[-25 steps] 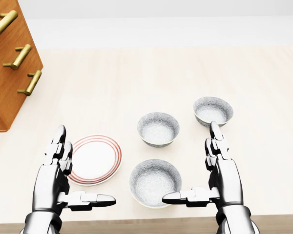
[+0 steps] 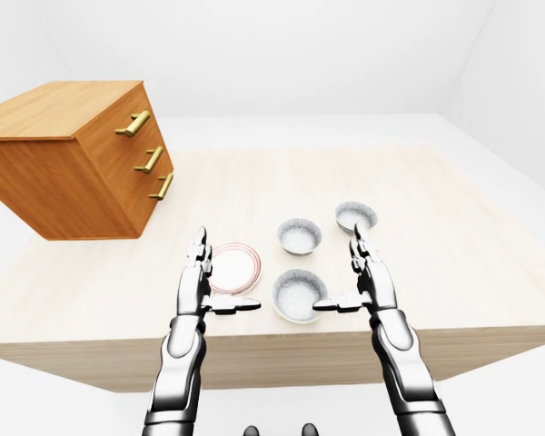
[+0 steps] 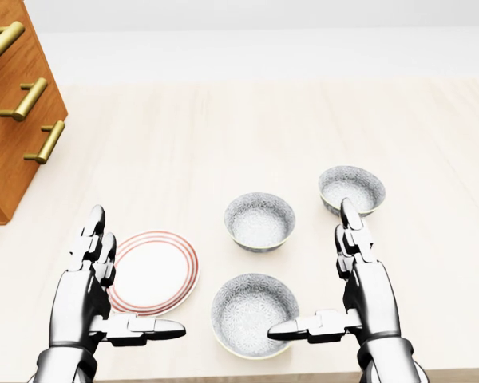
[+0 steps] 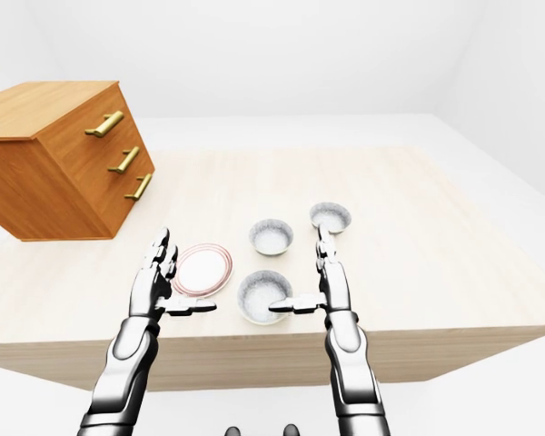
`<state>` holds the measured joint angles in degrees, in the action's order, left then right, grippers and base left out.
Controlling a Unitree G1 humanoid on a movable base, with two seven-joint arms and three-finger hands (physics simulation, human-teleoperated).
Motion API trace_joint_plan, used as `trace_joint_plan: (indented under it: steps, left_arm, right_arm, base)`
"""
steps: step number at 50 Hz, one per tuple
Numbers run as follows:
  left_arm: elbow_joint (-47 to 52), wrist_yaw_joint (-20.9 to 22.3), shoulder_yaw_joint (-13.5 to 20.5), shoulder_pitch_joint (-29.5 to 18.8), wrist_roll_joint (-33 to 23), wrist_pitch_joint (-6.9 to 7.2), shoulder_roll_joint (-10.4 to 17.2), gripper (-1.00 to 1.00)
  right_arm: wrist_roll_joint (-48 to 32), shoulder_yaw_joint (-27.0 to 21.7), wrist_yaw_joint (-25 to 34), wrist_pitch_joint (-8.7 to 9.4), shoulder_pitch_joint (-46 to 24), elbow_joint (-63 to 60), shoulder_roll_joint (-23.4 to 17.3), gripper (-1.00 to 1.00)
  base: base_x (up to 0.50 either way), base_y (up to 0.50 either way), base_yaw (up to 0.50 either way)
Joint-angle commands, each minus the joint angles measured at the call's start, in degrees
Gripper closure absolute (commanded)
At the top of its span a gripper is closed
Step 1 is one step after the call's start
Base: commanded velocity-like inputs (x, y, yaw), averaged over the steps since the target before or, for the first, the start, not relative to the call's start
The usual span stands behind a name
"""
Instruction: Stack the bowl at the front on the bowl in the middle.
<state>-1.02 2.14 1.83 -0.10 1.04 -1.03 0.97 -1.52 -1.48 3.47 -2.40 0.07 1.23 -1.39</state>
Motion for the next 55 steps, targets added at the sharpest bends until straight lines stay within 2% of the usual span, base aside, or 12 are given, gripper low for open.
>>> trace_joint_plan:
  steps: [1, 4, 14, 15, 28, 29, 34, 37, 39, 44, 50, 55]
  left_arm:
    - [1.0, 0.1, -0.2, 0.4, -0.3, 0.41, -0.1, -1.0]
    - [0.1, 0.2, 0.0, 0.2, -0.2, -0.21, 0.0, -1.0]
    - [-0.2, 0.2, -0.1, 0.2, -0.4, -0.55, 0.0, -1.0]
    - [0.4, 0.1, -0.2, 0.3, -0.5, -0.13, -0.1, -1.0]
    - [0.0, 0.1, -0.2, 0.3, -0.5, -0.48, -0.1, -1.0]
    - [0.0, 0.1, -0.1, 0.3, -0.5, -0.48, -0.1, -1.0]
    - [0.1, 0.0, -0.2, 0.3, -0.5, -0.49, -0.1, -1.0]
    - [0.2, 0.0, -0.1, 0.2, -0.5, -0.32, -0.1, -1.0]
    - [-0.8, 0.0, 0.0, 0.0, -0.4, -1.09, 0.0, -1.0]
    - [-0.4, 0.0, 0.0, 0.1, -0.4, -0.79, 0.0, -1.0]
    - [0.3, -0.2, 0.0, 0.2, -0.3, -0.19, -0.1, -1.0]
    - [-0.2, -0.2, 0.1, 0.1, -0.2, -0.51, 0.0, -1.0]
  right_arm:
    - [-0.6, 0.0, 1.0, -0.26, 0.4, -0.9, 0.0, -1.0]
    - [-0.6, 0.0, 1.1, -0.16, 0.5, -1.0, 0.0, -1.0]
    - [-0.5, -0.2, 1.2, -0.66, 0.4, -0.6, 0.0, -1.0]
    - [-0.4, -0.2, 1.2, -0.66, 0.4, -0.6, 0.0, -1.0]
    - [-0.5, -0.4, 1.1, -0.54, 0.3, -0.8, -0.2, -1.0]
    - [-1.0, -0.5, 0.8, -1.6, 0.1, 0.5, -0.3, -1.0]
    - [-1.6, -0.6, 0.1, -1.16, -0.3, 0.8, -0.3, -1.0]
    - [-2.1, -0.6, -0.2, -1.85, -0.5, 1.7, -0.4, -1.0]
    - [-2.5, -0.5, -0.4, -1.82, -0.5, 1.3, -0.4, -1.0]
    - [-2.1, -0.8, 0.0, -1.89, -0.2, 0.5, -0.5, -1.0]
    - [-7.4, -0.6, -0.8, -2.27, 0.1, -2.2, -1.5, -1.0]
    - [-12.1, -1.0, -1.0, -2.6, 0.5, -5.2, -2.1, -1.0]
  base:
    - [0.33, 0.0, 0.0]
    - [0.34, 0.0, 0.0]
    - [0.4, 0.0, 0.0]
    - [0.43, 0.0, 0.0]
    - [0.47, -0.03, 0.0]
    - [0.5, -0.03, 0.0]
    - [0.46, -0.03, 0.0]
    - [0.37, -0.02, 0.0]
    - [0.37, 0.0, 0.0]
    - [0.28, 0.0, 0.0]
    - [0.0, 0.0, 0.0]
    - [0.0, 0.0, 0.0]
